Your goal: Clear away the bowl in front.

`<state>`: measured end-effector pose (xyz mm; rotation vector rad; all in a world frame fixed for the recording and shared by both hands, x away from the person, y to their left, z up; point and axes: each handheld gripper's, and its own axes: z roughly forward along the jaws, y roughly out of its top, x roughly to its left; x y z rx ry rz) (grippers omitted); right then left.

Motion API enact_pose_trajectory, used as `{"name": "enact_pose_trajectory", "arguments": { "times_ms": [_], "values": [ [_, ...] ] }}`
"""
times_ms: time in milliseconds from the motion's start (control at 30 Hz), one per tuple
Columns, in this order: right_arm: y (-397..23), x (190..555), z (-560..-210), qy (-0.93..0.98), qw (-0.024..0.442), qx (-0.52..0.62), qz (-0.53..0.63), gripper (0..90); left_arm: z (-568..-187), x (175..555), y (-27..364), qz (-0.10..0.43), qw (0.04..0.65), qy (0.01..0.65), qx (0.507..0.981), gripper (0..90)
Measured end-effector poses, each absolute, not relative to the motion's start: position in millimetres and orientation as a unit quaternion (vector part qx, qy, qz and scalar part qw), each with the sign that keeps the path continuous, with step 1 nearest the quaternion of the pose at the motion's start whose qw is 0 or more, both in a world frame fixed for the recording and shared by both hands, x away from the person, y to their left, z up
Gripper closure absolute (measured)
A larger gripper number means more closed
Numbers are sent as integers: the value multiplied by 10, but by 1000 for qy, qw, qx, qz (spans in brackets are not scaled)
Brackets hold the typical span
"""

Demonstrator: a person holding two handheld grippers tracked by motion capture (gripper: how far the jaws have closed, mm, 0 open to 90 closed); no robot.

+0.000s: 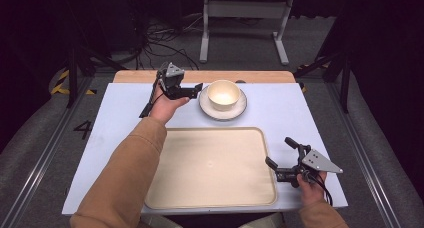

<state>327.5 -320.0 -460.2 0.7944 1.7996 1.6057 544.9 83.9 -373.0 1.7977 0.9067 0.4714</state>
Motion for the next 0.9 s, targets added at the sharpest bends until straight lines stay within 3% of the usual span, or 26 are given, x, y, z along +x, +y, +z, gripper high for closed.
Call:
{"name": "enact_pose_trajectory", "arguments": {
  "times_ms": [167,333,633,900],
  "values": [
    [-3200,3274,-4603,676,298,298,605,8,-3801,5500,785,176,527,382,739,197],
    [-3199,3275,-4602,676,297,299,604,9,-3847,5584,725,160,491,400,757,213],
    [-3205,3275,-4603,677,297,298,604,9,-3961,5687,567,116,506,427,741,215],
    [-3204,3270,-4605,673,299,297,608,9,-4063,5792,401,96,472,446,755,239]
  ]
}}
